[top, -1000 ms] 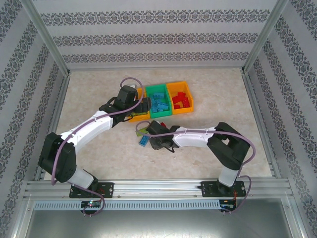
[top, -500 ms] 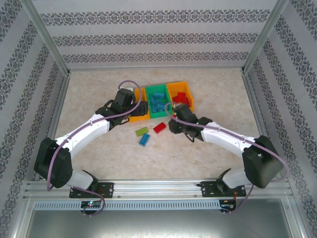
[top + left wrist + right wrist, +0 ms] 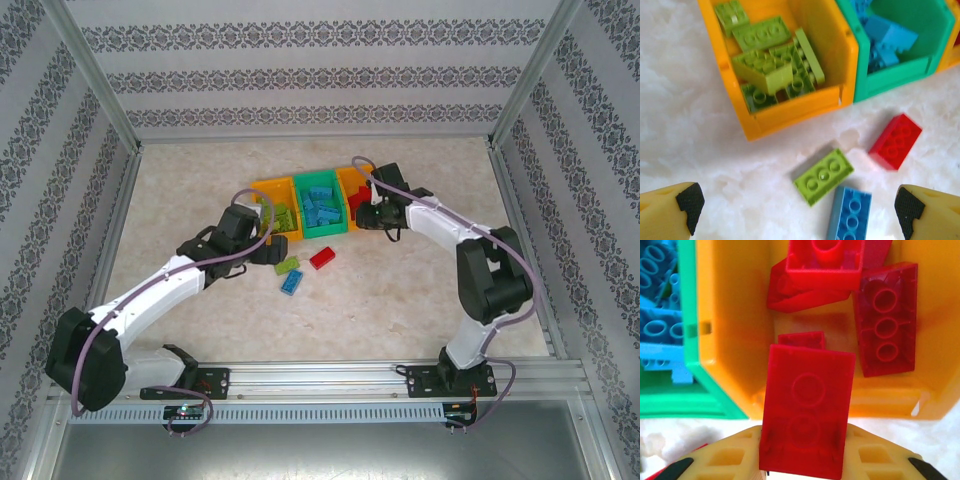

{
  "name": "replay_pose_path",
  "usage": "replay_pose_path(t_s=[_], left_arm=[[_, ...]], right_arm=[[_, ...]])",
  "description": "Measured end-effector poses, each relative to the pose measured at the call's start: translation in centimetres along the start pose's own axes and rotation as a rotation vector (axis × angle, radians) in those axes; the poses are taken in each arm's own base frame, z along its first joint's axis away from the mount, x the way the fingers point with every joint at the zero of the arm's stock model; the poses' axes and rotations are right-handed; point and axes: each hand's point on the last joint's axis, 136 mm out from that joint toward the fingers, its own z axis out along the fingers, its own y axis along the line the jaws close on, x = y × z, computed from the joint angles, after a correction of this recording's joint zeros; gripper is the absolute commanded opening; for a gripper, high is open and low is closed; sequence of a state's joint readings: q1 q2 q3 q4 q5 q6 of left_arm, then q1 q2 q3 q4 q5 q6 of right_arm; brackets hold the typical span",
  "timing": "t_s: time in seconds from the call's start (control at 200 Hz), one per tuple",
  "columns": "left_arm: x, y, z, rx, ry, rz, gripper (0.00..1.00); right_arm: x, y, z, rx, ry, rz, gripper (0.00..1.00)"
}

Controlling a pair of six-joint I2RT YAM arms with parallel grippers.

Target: Sort the legos into containers by color

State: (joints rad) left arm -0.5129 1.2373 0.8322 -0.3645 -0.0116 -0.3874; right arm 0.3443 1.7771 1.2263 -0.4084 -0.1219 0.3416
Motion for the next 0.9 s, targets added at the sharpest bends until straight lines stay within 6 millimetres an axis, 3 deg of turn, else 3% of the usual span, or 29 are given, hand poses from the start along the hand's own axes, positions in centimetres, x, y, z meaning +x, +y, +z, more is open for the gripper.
replay_pose_path(t_s=[0.26, 0.425, 0.634, 0.764, 0.899], left_arm=[[5.8, -0.2, 0.1, 0.025, 0.116, 0.045, 1.0], [6.9, -0.7, -0.5, 0.047, 0.123, 0.054, 1.0], [8.2, -1.8, -0.3, 0.072, 0.154, 0.064, 0.97], [9.4, -2.2, 0.6, 0.065, 0.203, 0.074, 0.92], [10.6, -2.7, 1.9, 0.058, 0.265, 0.087, 0.88]], right_arm=[[-3.6, 0.0, 1.5, -0.009, -0.013, 0.025, 0.36], [-5.2, 0.4, 2.2, -0.013, -0.025, 0.027, 0.46], [-5.3, 0.4, 2.2, -0.015, -0.027, 0.054, 0.62], [-5.0, 0.6, 1.3, -0.027, -0.046, 0.069, 0.68], [-4.7, 0.8, -1.1, -0.044, -0.083, 0.071, 0.71]])
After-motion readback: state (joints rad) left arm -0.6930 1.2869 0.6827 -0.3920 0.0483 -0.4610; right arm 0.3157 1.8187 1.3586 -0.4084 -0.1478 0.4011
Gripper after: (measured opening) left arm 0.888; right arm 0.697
